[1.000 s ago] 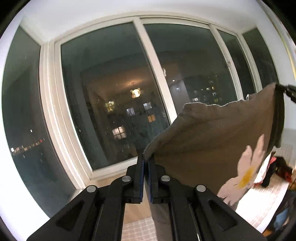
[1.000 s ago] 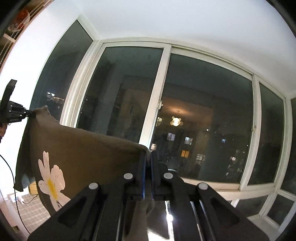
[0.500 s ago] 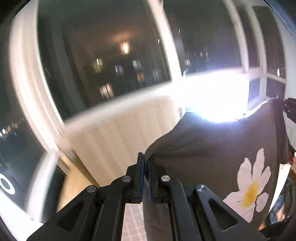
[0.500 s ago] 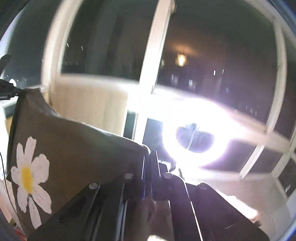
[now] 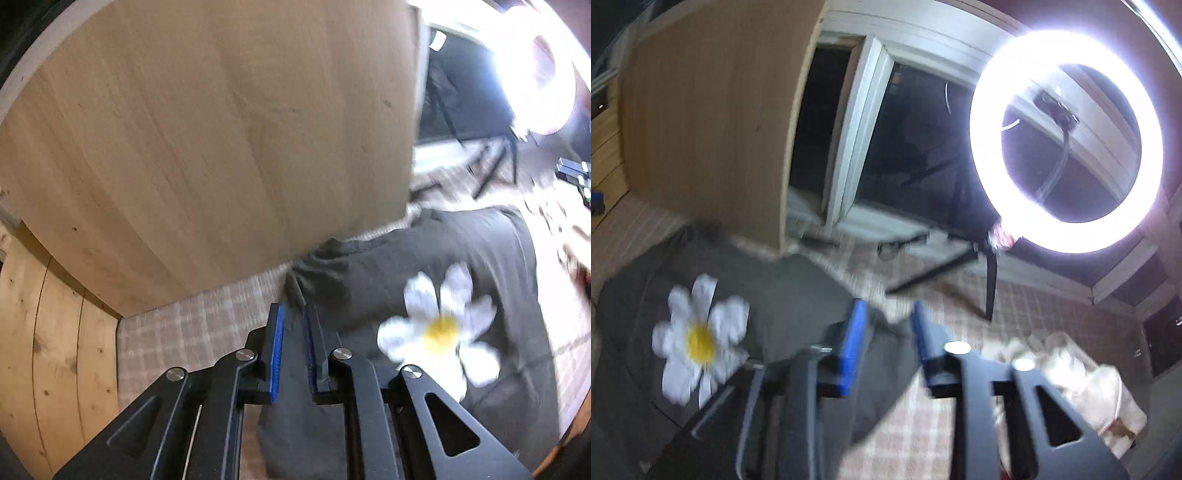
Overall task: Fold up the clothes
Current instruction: 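Lay the sweatshirt flat on the rug, daisy print up, and open both tools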
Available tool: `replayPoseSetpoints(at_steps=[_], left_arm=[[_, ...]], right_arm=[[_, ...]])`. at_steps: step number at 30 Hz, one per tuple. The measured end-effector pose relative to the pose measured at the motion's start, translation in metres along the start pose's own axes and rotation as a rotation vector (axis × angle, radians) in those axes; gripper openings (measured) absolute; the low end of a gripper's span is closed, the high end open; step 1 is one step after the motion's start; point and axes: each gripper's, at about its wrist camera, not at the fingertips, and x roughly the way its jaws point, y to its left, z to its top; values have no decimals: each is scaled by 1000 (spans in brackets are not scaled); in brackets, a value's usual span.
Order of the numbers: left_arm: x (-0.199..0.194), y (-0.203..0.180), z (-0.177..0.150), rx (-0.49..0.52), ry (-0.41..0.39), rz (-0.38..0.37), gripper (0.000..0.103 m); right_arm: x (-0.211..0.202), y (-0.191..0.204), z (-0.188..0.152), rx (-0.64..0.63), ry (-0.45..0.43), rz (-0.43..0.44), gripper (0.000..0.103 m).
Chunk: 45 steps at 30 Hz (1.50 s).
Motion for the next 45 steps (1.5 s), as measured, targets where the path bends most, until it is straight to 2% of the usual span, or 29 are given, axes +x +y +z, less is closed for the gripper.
replayPoseSetpoints(at_steps=[2, 4, 7, 9, 12, 14, 15, 17, 21, 22, 25, 26, 27, 28, 33, 36, 40, 42, 43, 44, 45], left_arm=[[-19, -3, -30, 13, -6, -35, 30], [-39, -5, -59, 25, -12, -71, 34], [-71, -24, -131, 64, 15, -90, 41], [-83, -38, -182, 51, 66, -136, 43], [-85, -65, -247, 17, 159, -237, 43], [-79, -89, -285, 25, 227, -296, 43], [-75, -100, -296, 46, 252, -299, 43], [-65, -114, -310, 80, 279, -285, 43], [-46, -120, -309, 75, 297, -285, 43], [-42, -122, -308, 83, 300, -285, 40], [-38, -128, -306, 92, 313, -343, 12], [-40, -129, -305, 97, 313, -348, 11], [-42, -129, -305, 103, 312, -352, 9], [-45, -130, -304, 109, 311, -356, 5], [-83, -109, -297, 21, 253, -407, 3], [-115, -90, -286, -11, 208, -371, 1], [-137, -64, -263, -18, 152, -360, 1], [-125, -58, -238, -2, 122, -344, 1], [-115, -55, -228, 1, 112, -340, 1], [-101, -50, -214, -2, 106, -340, 6], [-83, -43, -199, -14, 109, -316, 9]], right_arm=[[-24, 0, -51, 13, 25, 70, 41], [-47, -1, -108, 34, 58, 149, 41], [-72, 5, -204, 85, 127, 268, 41], [-85, 16, -257, 119, 169, 305, 41], [-91, 33, -311, 150, 222, 358, 41], [-95, 42, -333, 153, 246, 371, 41], [-95, 45, -338, 153, 253, 377, 41], [-96, 53, -344, 146, 261, 390, 41], [-98, 69, -357, 132, 275, 417, 41], [-98, 73, -358, 124, 277, 430, 41], [-98, 86, -355, 76, 269, 462, 41], [-98, 90, -355, 55, 264, 466, 39], [-98, 94, -354, 34, 259, 471, 15], [-101, 94, -353, 35, 246, 475, 4], [-134, 53, -334, 165, 126, 483, 5], [-159, 31, -304, 187, 41, 464, 5], [-155, 26, -242, 90, -12, 385, 5], [-124, 22, -199, 75, 2, 349, 5], [-97, 18, -177, 92, 31, 341, 10], [-71, 16, -162, 109, 72, 311, 14], [-48, 13, -150, 125, 123, 258, 20]])
